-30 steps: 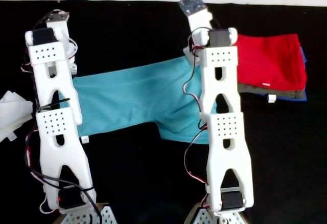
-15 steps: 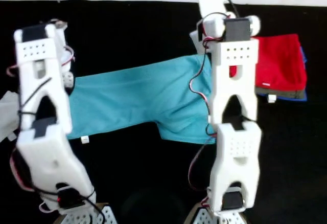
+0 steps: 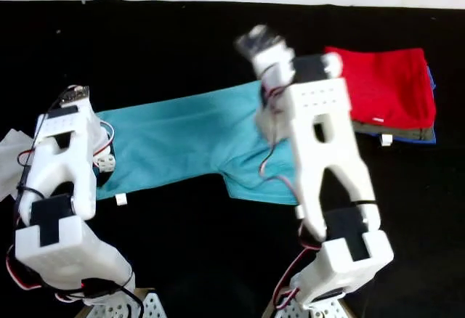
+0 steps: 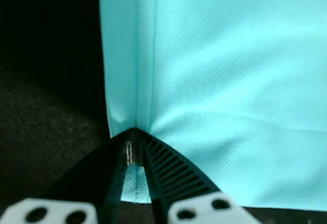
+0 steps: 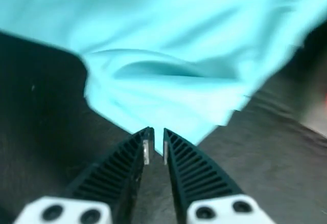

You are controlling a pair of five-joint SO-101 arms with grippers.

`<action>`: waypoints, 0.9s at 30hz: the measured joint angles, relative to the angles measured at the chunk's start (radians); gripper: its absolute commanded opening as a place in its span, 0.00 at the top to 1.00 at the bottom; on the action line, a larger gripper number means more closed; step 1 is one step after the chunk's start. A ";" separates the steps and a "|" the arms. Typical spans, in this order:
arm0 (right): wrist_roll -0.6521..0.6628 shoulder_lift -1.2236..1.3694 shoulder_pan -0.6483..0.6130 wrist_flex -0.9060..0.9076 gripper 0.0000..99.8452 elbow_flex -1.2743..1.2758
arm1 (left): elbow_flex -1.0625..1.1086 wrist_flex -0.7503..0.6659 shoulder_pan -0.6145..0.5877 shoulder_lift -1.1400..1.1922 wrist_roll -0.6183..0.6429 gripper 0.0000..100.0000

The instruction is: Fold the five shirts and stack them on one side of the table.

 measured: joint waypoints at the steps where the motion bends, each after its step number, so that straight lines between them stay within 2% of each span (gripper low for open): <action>1: 0.000 0.000 -0.028 -0.032 0.94 0.060 | 0.014 -0.018 0.000 -0.006 0.000 0.99; 5: 0.040 -0.002 -0.121 -0.124 0.82 0.244 | 0.049 -0.068 0.000 -0.018 0.002 0.99; 7: 0.057 -0.002 -0.170 -0.140 0.79 0.290 | 0.052 -0.072 0.000 -0.018 0.002 0.99; 15: 0.072 0.040 -0.207 -0.235 0.79 0.316 | 0.052 -0.072 0.002 -0.018 0.002 0.99; 22: 0.072 0.206 -0.126 -0.310 0.80 0.281 | 0.052 -0.072 0.002 -0.018 0.002 0.99; 25: 0.072 0.245 -0.114 -0.311 0.86 0.244 | 0.052 -0.072 0.002 -0.018 0.002 0.99; 27: 0.072 0.259 -0.097 -0.311 0.94 0.219 | 0.052 -0.072 0.002 -0.018 0.002 0.99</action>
